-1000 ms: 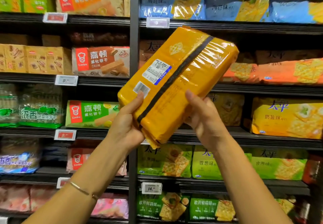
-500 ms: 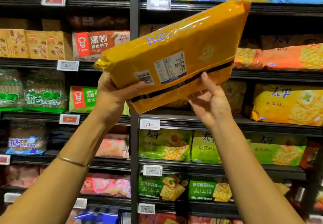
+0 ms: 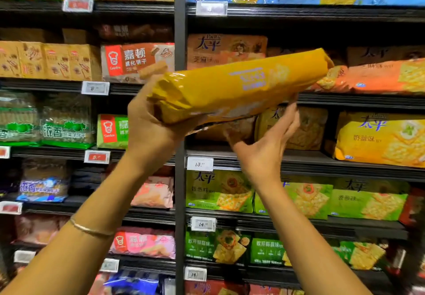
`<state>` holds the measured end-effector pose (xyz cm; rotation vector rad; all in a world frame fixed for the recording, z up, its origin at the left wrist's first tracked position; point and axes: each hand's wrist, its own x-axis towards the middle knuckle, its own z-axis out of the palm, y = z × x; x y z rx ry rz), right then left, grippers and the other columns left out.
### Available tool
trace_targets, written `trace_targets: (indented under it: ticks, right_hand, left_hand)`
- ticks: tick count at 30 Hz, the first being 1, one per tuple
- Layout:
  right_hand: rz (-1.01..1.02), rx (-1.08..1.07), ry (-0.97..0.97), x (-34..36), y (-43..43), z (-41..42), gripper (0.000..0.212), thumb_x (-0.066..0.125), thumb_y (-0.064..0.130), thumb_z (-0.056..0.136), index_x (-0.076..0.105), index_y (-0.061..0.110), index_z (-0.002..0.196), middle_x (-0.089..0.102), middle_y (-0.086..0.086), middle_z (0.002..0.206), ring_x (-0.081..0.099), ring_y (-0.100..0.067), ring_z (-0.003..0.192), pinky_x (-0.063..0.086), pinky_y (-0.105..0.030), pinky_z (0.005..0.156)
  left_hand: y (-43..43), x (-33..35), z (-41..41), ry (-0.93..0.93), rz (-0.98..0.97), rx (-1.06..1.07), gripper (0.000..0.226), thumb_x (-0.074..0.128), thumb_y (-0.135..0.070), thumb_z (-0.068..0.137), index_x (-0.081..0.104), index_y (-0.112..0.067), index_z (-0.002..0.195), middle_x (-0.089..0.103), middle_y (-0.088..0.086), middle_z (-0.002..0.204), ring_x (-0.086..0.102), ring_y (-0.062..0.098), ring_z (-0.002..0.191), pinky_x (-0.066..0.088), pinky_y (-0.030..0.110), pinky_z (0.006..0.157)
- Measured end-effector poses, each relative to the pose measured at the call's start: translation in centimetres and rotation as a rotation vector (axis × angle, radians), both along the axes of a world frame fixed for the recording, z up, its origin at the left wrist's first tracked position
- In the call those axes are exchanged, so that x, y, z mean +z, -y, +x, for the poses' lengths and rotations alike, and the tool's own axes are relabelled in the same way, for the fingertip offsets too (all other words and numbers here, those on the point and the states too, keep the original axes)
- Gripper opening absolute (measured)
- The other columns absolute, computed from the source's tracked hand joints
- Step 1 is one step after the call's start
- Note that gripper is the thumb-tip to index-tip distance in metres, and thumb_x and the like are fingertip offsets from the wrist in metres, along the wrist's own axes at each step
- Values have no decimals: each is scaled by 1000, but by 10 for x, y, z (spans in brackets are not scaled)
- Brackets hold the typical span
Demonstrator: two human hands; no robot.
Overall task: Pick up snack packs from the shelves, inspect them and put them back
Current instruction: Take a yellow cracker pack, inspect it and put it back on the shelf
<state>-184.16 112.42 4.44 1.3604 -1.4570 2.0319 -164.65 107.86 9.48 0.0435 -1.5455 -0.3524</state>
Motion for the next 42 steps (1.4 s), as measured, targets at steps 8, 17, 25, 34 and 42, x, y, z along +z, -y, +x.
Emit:
trace_targets:
  ticks: [8, 17, 25, 34, 42]
  right_hand:
    - [-176, 545, -106, -22, -14, 71, 71, 74, -14, 73, 47, 24, 126, 62, -4, 130, 60, -1, 117, 44, -17, 103]
    - [190, 530, 266, -14, -29, 36, 28, 73, 36, 78, 76, 19, 100, 72, 5, 107, 66, -24, 110, 51, -43, 94]
    - [-11, 1316, 388, 6, -58, -2, 41, 92, 28, 57, 81, 18, 95, 72, -3, 101, 67, -26, 102, 38, -54, 111]
    - [72, 1529, 510, 9, -65, -41, 85, 95, 22, 58, 67, 15, 138, 61, -19, 144, 56, -45, 132, 31, -69, 118]
    - [26, 1249, 550, 35, -68, -48, 57, 68, 49, 90, 66, 20, 140, 61, -13, 147, 61, -37, 132, 57, -50, 98]
  left_hand:
    - [-51, -15, -42, -37, -125, 96, 57, 88, 6, 76, 63, -12, 124, 72, 6, 118, 70, 20, 109, 57, 41, 90]
    - [-84, 9, -30, 514, 93, -69, 69, 90, -36, 77, 61, -25, 138, 67, -5, 135, 61, 9, 129, 52, 40, 107]
    - [-20, 33, -20, 194, 628, -193, 62, 79, -34, 90, 49, -19, 143, 59, -4, 136, 61, -3, 118, 53, 22, 95]
    - [8, 21, -18, -162, 1041, -961, 40, 73, -17, 83, 63, -11, 122, 78, 12, 105, 79, 32, 93, 64, 52, 70]
    - [8, 20, -30, -358, 947, -962, 39, 69, -9, 91, 64, -10, 130, 74, 16, 119, 69, 36, 119, 61, 60, 87]
